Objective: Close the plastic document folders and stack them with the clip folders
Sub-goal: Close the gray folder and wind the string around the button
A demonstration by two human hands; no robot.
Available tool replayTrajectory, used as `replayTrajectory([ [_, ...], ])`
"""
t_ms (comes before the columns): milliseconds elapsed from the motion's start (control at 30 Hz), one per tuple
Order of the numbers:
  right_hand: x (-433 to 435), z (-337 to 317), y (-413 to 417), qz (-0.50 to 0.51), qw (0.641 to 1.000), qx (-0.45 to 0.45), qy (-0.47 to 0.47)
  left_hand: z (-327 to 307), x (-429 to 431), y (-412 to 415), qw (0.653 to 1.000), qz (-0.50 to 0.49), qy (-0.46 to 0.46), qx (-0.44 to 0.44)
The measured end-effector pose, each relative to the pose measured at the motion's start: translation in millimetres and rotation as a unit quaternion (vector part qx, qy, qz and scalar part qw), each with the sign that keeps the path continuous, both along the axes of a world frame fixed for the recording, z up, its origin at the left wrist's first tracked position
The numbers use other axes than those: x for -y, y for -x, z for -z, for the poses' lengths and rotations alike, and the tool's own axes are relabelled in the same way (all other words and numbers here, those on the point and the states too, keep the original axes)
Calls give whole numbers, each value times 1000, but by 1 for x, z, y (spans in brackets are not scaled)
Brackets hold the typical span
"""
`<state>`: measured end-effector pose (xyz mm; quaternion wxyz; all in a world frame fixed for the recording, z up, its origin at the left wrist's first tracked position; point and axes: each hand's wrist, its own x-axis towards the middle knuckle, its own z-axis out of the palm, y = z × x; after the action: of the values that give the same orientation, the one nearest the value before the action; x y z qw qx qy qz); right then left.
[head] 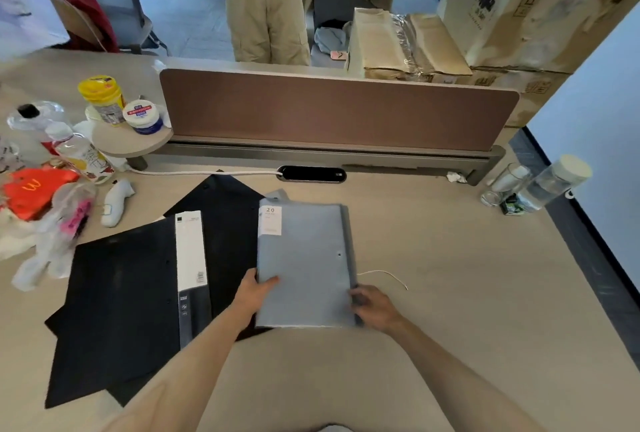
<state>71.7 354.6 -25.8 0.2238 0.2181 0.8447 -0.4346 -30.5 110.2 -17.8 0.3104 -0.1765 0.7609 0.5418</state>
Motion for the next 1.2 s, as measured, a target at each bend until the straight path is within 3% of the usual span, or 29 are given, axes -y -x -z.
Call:
replayTrajectory([
  [67,-5,-4,0,6,999,-3,-35,0,3,3,998,-8,-59,25],
  [167,-24,-4,2,-12,986,-22,-165,3,9,1,995,1,-99,32],
  [333,-50,9,-5,-159,934,4,-320,6,20,-20,994,-27,-90,57],
  [433,-59,18,-11,-229,910,-34,-345,11,21,-40,995,-51,-59,58],
  [533,-67,27,-14,-323,845,-109,-411,15,17,-54,991,55,114,-35],
  [600,-72,29,-16,-362,826,-114,-416,15,7,-63,949,130,259,-122],
  [667,-74,23,-18,-394,804,-119,-429,13,-7,-70,877,229,370,-203],
  [733,-78,20,-20,-392,817,-113,-407,12,-25,-72,809,351,411,-229],
  [800,-83,20,-21,-396,821,-92,-401,14,-46,-75,777,429,401,-226],
  [900,-86,17,-26,-418,804,-104,-410,17,-73,-79,761,487,376,-206],
  [1033,-97,13,-36,-431,812,-105,-379,21,-88,-91,737,534,375,-178],
  [1200,-121,-4,-39,-375,893,-40,-247,21,-94,-99,711,558,387,-181],
])
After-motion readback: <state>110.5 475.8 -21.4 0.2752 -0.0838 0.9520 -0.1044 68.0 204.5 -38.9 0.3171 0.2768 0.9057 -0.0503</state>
